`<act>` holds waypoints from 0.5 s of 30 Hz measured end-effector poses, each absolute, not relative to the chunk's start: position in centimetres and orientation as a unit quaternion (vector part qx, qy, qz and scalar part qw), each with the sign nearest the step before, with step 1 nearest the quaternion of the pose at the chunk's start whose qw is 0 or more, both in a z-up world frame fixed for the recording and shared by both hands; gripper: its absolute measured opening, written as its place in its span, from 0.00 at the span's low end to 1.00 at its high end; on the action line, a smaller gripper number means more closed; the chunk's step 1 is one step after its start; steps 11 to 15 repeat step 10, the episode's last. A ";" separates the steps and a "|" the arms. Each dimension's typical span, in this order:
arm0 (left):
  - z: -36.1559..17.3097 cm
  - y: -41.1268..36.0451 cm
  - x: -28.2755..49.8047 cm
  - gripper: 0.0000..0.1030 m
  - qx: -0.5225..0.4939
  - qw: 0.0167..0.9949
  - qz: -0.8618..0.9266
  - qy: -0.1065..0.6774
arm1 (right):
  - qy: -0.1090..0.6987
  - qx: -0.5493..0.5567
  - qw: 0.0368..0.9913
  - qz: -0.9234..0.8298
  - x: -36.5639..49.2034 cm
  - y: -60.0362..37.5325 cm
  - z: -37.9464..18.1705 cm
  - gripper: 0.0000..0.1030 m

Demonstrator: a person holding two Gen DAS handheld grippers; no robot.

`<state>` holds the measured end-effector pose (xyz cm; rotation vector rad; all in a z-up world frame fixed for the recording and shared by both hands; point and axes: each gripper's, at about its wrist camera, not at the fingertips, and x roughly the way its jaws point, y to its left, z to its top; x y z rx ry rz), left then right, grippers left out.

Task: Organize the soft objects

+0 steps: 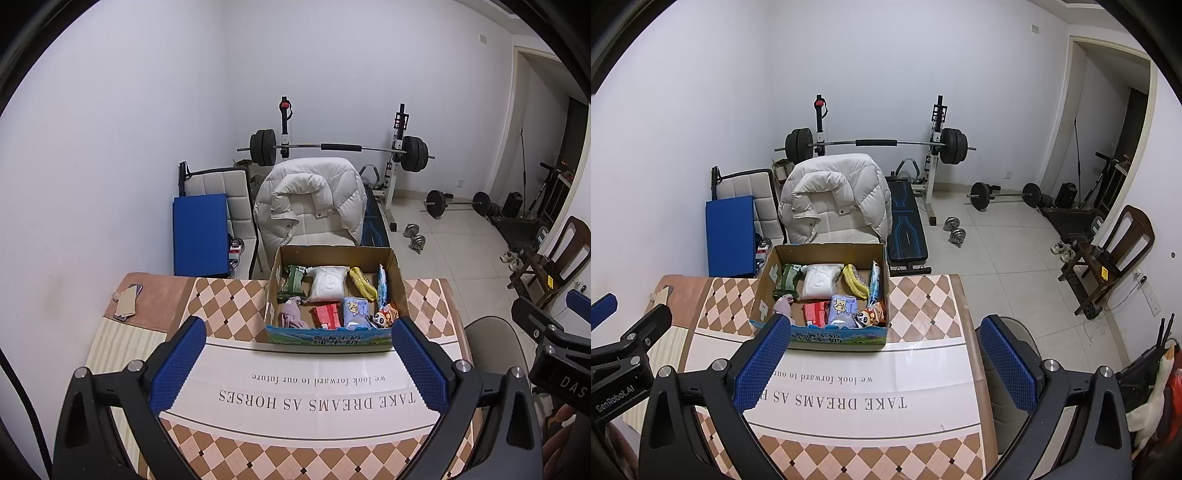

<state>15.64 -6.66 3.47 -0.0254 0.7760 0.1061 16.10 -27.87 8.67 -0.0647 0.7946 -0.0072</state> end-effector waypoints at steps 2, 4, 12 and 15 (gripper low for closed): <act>3.4 -6.6 15.6 1.00 -0.012 0.924 0.052 0.379 | 0.386 -0.031 0.922 -0.004 16.2 -27.9 8.7 1.00; 3.5 -6.6 15.6 1.00 -0.013 0.924 0.051 0.379 | 0.386 -0.031 0.922 -0.003 16.2 -27.9 8.7 1.00; 3.9 -6.6 15.8 1.00 -0.011 0.925 0.054 0.375 | 0.386 -0.032 0.922 -0.003 16.0 -27.9 8.6 1.00; 3.9 -6.6 15.8 1.00 -0.011 0.925 0.054 0.375 | 0.386 -0.032 0.922 -0.003 16.0 -27.9 8.6 1.00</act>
